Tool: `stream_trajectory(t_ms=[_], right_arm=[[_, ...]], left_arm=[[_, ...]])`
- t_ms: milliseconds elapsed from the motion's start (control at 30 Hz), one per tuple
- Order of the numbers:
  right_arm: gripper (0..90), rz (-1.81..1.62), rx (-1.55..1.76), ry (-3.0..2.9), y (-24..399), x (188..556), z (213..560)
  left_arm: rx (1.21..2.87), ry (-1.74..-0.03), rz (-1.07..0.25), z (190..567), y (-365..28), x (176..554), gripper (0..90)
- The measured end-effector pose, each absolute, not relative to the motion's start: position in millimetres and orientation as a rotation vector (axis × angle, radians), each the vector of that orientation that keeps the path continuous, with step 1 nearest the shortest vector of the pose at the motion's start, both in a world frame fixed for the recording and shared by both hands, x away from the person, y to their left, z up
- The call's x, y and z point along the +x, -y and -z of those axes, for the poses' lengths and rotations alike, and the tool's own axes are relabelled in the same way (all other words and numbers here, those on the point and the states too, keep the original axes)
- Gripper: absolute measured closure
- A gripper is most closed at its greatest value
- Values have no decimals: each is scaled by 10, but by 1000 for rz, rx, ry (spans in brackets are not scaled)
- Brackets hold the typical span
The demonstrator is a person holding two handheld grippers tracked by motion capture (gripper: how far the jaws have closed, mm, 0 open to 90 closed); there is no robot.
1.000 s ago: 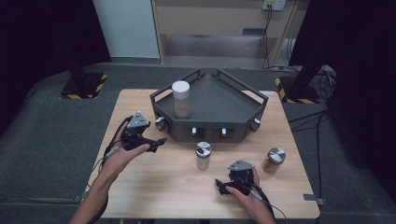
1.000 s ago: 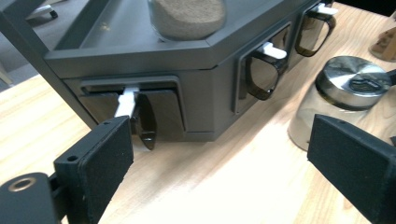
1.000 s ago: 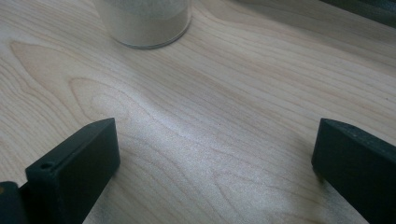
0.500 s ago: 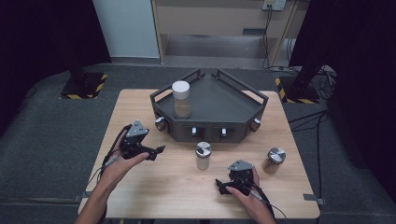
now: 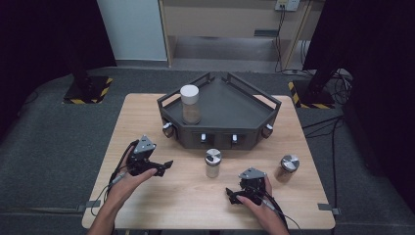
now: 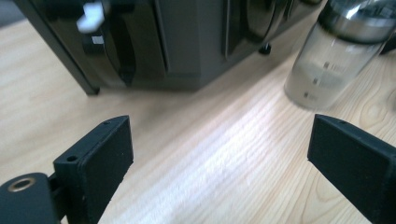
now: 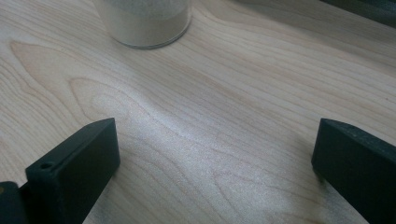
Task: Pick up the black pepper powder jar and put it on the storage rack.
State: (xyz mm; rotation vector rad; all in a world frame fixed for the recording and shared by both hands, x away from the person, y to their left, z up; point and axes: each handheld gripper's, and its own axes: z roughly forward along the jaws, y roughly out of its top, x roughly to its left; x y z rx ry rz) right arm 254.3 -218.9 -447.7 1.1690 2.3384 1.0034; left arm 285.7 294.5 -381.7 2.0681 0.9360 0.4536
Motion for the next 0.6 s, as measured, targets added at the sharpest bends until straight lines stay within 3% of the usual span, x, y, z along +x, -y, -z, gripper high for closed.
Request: stream_trajectory(t_ms=[600], right_arm=[[9, -1004, 1169, -2338, 2189, 2543, 4478]], left_arm=[[2078, -1007, -424, 4127, -2988, 2667, 44]])
